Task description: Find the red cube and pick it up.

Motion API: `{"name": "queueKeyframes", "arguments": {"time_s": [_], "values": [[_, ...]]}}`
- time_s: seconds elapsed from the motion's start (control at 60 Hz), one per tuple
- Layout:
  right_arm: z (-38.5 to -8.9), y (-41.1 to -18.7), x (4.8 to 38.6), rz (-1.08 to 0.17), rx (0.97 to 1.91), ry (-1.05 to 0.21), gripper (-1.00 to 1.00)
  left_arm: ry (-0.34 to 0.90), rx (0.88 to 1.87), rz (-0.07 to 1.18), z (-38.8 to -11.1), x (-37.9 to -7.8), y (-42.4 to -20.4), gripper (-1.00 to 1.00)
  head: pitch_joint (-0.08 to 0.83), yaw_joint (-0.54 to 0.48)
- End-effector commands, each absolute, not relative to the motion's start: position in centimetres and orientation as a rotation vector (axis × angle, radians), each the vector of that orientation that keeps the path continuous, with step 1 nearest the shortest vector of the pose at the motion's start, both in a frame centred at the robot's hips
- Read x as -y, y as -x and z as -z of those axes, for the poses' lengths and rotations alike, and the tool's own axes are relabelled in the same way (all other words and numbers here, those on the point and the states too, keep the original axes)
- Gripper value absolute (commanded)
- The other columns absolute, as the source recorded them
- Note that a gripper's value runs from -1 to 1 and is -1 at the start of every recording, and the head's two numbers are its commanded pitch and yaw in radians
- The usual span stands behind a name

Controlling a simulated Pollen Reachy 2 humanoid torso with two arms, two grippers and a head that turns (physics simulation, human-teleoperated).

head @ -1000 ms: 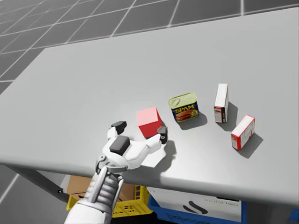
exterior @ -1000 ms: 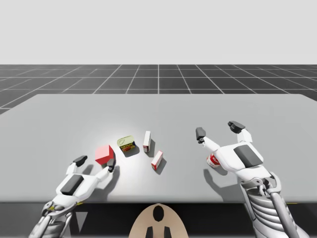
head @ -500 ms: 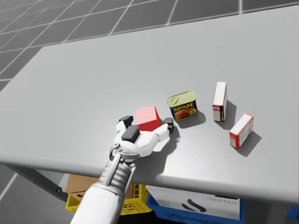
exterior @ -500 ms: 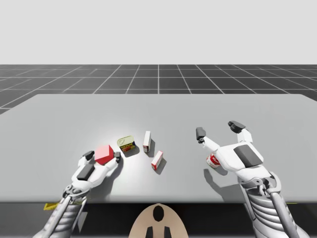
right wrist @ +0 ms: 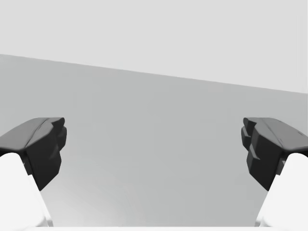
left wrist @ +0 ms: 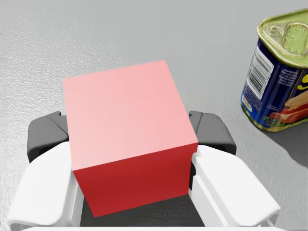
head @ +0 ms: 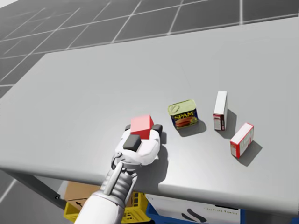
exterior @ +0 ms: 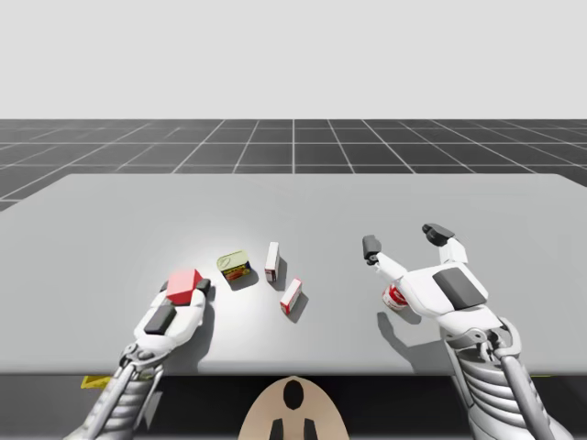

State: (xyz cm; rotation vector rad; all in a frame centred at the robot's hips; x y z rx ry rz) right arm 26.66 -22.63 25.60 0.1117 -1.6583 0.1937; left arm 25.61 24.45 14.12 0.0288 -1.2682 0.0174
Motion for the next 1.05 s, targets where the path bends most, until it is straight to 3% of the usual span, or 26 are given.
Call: {"name": "queueKeyframes", "arguments": {"time_s": [0.017, 0.25, 0.5, 0.817, 1.05], "values": [[-25.6, -26.6, 22.6, -0.193, 1.658, -0.113, -1.00, 0.017, 1.256, -0.041, -13.8, -23.5, -24.9, 1.00, 0.608, 0.41], [-25.6, -26.6, 22.7, -0.191, 1.658, -0.113, -1.00, 0.010, 1.260, -0.016, -13.9, -23.2, -24.8, 1.00, 0.410, 0.42], [-25.7, -26.7, 22.9, -0.190, 1.660, -0.114, -1.00, 0.004, 1.307, 0.015, -16.1, -23.0, -24.5, 1.00, 0.361, 0.44], [-25.9, -26.7, 23.2, -0.199, 1.655, -0.146, -1.00, -0.063, 1.486, 0.088, -24.9, -23.8, -23.7, 1.00, 0.343, 0.43], [-26.1, -26.6, 23.5, -0.202, 1.646, -0.170, -1.00, -0.131, 1.716, 0.154, -34.2, -23.8, -22.8, 1.00, 0.331, 0.43]]}}
